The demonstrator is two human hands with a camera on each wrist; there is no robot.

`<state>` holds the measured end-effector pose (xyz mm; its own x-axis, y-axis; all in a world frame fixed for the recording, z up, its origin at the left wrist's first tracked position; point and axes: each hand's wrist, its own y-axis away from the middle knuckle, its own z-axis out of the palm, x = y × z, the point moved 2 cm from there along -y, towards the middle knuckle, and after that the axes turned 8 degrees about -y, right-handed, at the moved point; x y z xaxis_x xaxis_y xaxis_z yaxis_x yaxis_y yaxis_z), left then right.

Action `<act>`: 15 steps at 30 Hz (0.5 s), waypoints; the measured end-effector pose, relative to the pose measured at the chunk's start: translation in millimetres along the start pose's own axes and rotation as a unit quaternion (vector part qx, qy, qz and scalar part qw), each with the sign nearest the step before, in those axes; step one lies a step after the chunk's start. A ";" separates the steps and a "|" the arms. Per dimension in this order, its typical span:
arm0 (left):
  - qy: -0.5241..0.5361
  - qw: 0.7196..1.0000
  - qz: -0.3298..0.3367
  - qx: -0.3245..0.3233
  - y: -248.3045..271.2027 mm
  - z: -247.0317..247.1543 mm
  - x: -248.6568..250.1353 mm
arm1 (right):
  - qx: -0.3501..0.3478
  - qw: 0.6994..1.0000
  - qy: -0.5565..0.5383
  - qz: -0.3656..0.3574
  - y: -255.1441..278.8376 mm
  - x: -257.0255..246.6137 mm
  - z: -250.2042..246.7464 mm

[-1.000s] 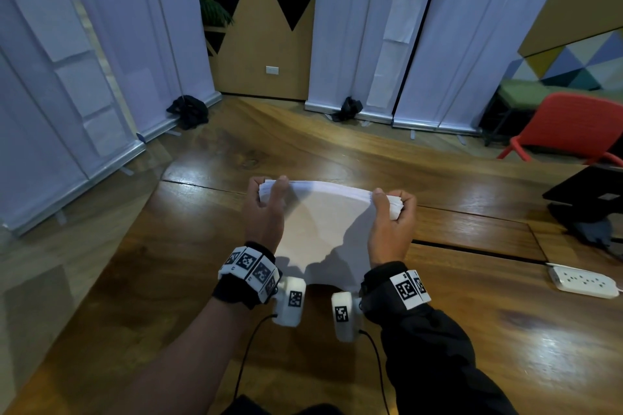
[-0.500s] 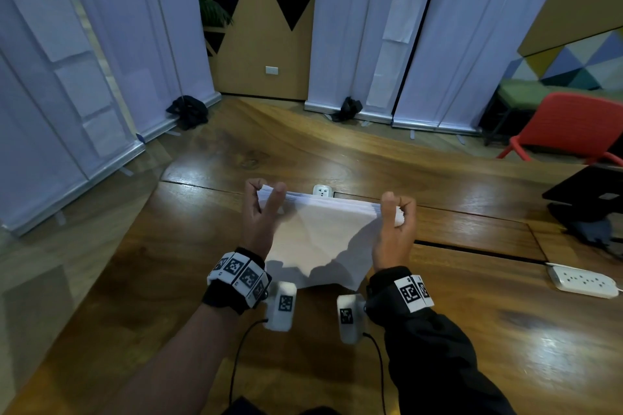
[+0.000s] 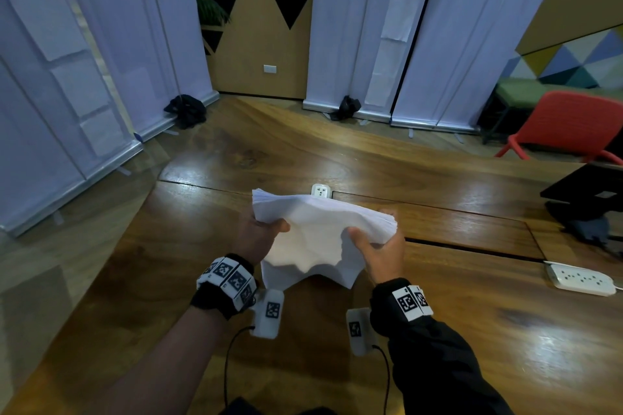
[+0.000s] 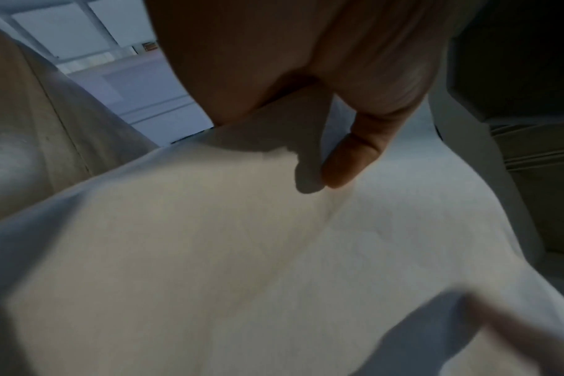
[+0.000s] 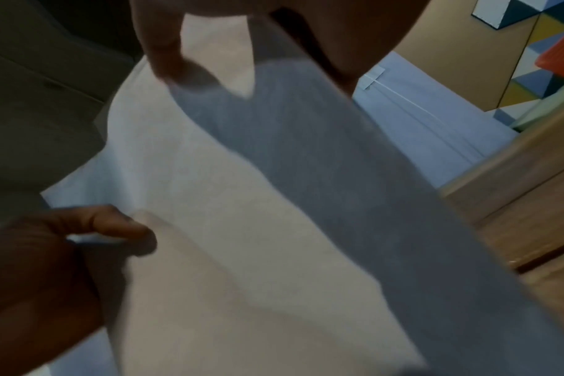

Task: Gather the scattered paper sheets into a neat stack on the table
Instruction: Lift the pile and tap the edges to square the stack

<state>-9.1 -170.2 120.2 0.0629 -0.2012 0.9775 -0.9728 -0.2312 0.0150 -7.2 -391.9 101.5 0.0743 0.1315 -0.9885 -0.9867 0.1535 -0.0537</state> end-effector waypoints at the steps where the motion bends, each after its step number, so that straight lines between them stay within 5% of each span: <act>1: 0.014 1.000 -0.004 -0.012 -2.5 -0.4 0.0 | 0.000 1.000 0.018 0.021 -2.1 5.8 -2.6; 5: 0.053 0.997 -0.019 -0.054 -15.7 -5.0 -12.4 | 0.013 0.993 0.036 0.109 -17.3 32.2 -13.3; 8: 0.025 0.992 -0.095 -0.084 -16.5 -0.2 -30.0 | -0.008 0.987 0.040 0.156 -24.0 43.9 -9.2; 12: -0.027 0.986 -0.146 -0.073 -11.5 11.7 -29.1 | 0.027 0.991 0.046 0.123 -21.8 33.6 -1.0; 15: 0.013 0.992 -0.117 -0.045 -10.7 8.4 -11.8 | 0.052 0.994 -0.017 0.092 -13.9 18.7 0.9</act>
<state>2.4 -173.3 106.7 0.2855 -0.1271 0.9499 -0.9480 -0.1831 0.2604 8.0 -390.7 83.8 -0.0991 0.1995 -0.9749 -0.9640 0.2235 0.1437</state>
